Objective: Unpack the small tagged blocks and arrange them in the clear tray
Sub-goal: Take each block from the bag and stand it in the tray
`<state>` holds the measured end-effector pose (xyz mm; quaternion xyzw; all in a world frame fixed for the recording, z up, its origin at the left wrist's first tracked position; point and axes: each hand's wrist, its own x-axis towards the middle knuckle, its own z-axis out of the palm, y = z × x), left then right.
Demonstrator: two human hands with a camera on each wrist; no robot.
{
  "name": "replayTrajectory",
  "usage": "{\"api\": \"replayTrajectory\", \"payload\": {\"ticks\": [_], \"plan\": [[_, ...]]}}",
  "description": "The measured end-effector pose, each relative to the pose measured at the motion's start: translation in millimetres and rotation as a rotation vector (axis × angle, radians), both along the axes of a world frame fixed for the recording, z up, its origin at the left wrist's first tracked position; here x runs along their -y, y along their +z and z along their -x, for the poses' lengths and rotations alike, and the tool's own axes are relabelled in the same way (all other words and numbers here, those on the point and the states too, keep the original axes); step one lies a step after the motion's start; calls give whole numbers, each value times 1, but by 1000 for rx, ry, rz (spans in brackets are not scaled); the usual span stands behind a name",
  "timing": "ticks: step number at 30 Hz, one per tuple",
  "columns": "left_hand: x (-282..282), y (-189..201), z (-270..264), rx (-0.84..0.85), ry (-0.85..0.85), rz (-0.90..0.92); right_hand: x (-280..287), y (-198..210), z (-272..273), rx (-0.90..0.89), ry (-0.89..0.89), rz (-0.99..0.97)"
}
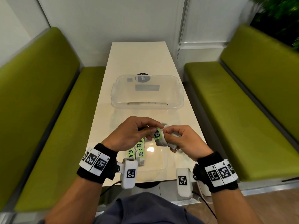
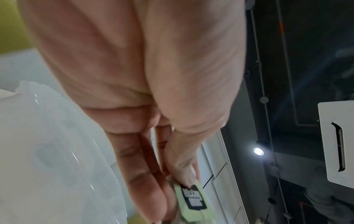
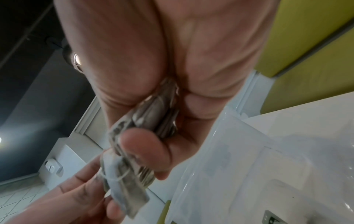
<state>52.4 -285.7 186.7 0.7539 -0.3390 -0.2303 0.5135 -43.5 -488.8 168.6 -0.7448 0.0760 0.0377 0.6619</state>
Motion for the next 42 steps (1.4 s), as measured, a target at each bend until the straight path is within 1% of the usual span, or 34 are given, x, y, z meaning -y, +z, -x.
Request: {"api": "replayTrajectory", "payload": {"ticks": [5,10,13,16,18,20,23,27,30,35,40,42], "plan": [[4,-1,-2,15,69,-30,-2,6,2,33,45,7],[8,4,-5,64,129,-66,-5,7,1,69,15,-14],[9,9,-5,76,121,-88,-4,3,-2,79,-12,36],[8,12,-8,78,93,-154,0,1,-3,90,-32,81],[7,13,-10,57,72,-176,1,1,-3,93,-25,105],[8,14,-12,35,64,-166,2,0,-3,98,-29,89],[10,16,-13,18,75,-156,0,-2,-4,71,-30,79],[13,14,-14,17,73,-167,0,-12,-8,18,4,160],[14,14,-14,36,76,-207,2,-15,-9,20,9,203],[14,15,-19,1,41,-257,4,-19,-12,32,16,238],[17,9,-28,19,75,-300,6,-31,-16,-49,-14,249],[17,3,-38,32,126,-325,13,-36,-14,-69,-85,259]]}}
